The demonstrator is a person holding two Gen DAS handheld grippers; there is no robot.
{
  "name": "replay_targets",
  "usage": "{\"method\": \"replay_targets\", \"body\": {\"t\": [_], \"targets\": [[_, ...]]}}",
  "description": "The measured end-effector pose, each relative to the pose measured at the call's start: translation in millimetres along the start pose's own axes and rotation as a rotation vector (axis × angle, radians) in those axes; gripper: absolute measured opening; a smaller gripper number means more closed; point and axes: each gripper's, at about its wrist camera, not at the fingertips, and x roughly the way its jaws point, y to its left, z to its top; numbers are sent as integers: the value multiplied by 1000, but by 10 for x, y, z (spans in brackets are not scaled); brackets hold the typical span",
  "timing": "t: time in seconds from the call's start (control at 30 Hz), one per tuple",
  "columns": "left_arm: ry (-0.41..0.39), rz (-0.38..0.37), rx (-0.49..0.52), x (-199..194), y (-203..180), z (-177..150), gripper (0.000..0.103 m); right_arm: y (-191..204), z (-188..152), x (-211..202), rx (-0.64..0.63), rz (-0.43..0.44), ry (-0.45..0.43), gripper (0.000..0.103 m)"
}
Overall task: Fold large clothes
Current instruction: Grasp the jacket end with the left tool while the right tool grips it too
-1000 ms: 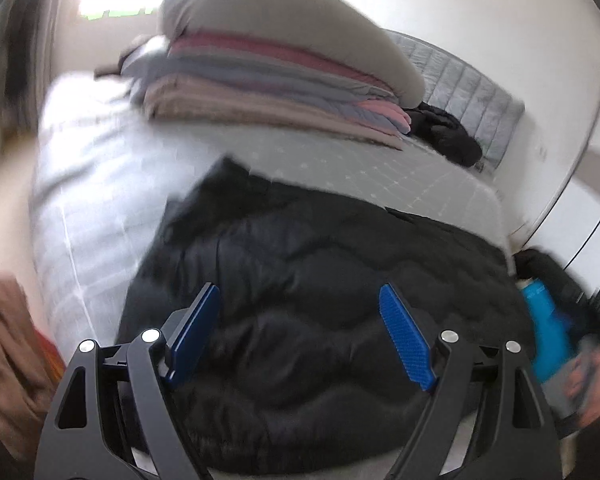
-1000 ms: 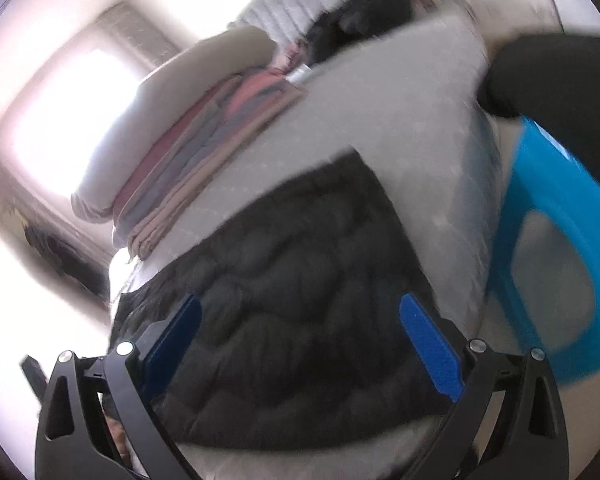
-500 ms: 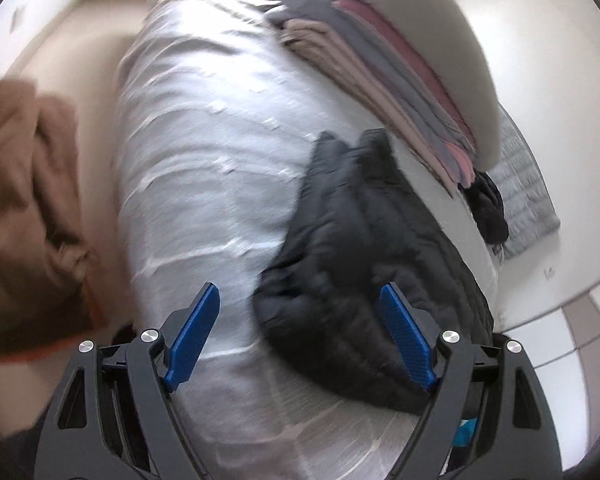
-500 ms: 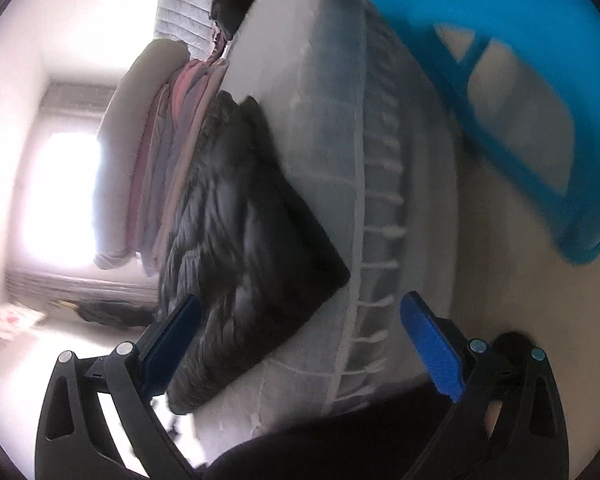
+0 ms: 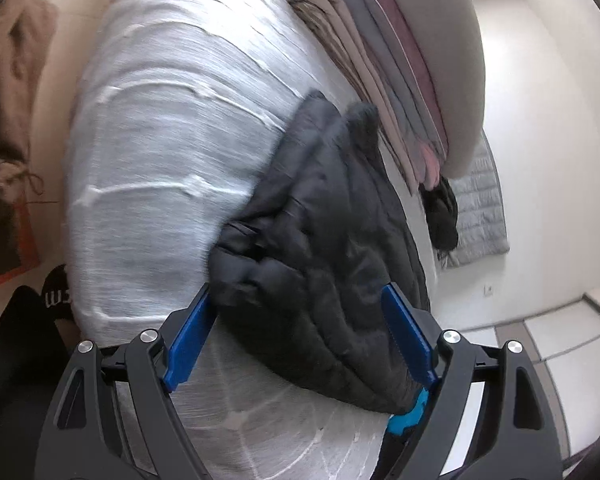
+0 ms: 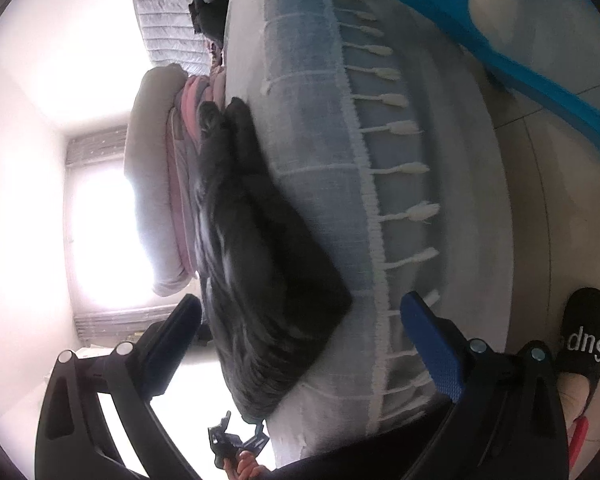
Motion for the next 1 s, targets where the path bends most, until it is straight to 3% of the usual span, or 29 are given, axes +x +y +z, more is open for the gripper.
{"method": "replay_targets", "body": {"t": [0.13,0.3,0.4,0.5,0.53,0.57,0.6,0.67,0.83,1.0], "targets": [[19,37,15,135,-79,-46,80,54,25,106,-7,2,36,96],[-10,-39,49,140,-212,-61,80,96,77,207,-6,40,54,96],[2,33,88,226,-260,-78,79,137,98,231,-29,66,48,96],[53,60,66,350,-201,-99,64,202,90,257,-75,76,53,93],[52,60,65,365,-192,-93,54,234,85,259,-98,74,52,90],[53,58,68,373,-191,-87,47,255,85,259,-113,67,48,75],[56,57,76,385,-194,-78,37,277,83,257,-127,35,42,49],[54,42,79,395,-195,-65,28,260,102,259,-127,40,37,35],[49,25,92,397,-241,-25,17,435,66,221,-176,59,35,25],[41,-67,80,228,-265,18,13,797,-26,116,-233,120,50,24]]}}
